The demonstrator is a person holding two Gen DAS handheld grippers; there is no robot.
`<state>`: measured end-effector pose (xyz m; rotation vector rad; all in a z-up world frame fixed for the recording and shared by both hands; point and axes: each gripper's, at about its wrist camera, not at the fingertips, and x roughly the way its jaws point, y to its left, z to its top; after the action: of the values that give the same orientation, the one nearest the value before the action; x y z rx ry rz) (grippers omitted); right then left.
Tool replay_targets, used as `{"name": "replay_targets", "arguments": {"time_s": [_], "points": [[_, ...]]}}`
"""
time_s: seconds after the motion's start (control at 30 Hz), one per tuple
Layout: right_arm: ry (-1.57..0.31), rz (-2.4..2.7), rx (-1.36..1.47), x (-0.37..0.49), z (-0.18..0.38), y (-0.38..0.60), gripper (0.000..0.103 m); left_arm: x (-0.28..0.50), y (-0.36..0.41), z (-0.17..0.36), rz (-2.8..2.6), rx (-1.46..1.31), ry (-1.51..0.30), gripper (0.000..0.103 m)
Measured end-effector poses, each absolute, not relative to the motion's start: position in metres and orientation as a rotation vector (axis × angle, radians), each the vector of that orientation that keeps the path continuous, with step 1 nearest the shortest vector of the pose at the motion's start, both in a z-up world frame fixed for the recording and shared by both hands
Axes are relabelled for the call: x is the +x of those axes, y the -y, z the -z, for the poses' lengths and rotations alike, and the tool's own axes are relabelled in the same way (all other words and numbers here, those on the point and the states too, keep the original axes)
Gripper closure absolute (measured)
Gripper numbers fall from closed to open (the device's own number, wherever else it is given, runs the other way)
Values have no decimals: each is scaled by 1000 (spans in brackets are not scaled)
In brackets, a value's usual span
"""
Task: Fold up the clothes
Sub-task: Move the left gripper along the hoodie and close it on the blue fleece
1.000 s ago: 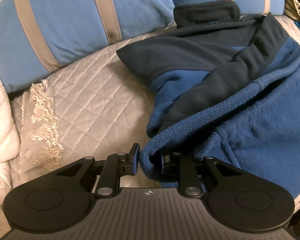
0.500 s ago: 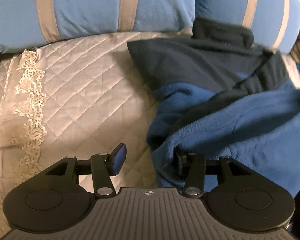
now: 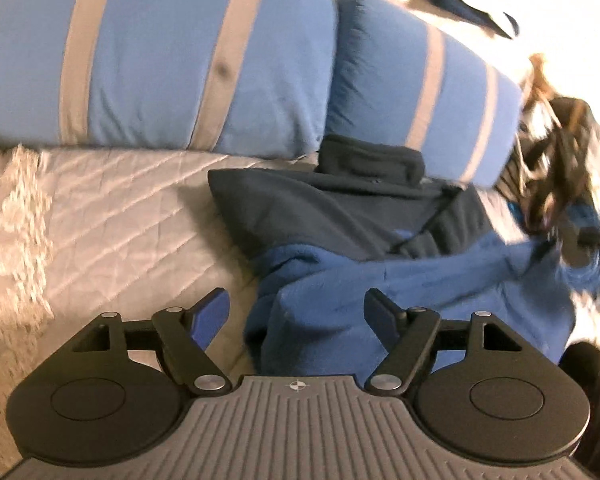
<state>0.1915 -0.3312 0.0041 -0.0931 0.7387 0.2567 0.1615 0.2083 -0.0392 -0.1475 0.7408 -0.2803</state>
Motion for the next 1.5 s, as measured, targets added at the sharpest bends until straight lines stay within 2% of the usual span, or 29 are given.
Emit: {"name": "replay_targets", "arguments": {"time_s": [0.27, 0.9, 0.93, 1.0, 1.17, 1.5], "points": [[-769, -191, -55, 177, 4, 358, 14, 139, -220, 64, 403, -91, -611, 29], [-882, -41, -40, 173, 25, 380, 14, 149, -253, 117, 667, -278, -459, 31], [-887, -35, -45, 173, 25, 379, 14, 151, -252, 118, 680, -280, -458, 32], [-893, -25, -53, 175, 25, 378, 14, 155, -251, 119, 710, -282, -461, 55], [-896, -27, -74, 175, 23, 372, 14, 153, -250, 113, 741, -286, -426, 73], [-905, -53, -69, 178, 33, 366, 14, 146, -236, 86, 611, -425, -375, 82]]}}
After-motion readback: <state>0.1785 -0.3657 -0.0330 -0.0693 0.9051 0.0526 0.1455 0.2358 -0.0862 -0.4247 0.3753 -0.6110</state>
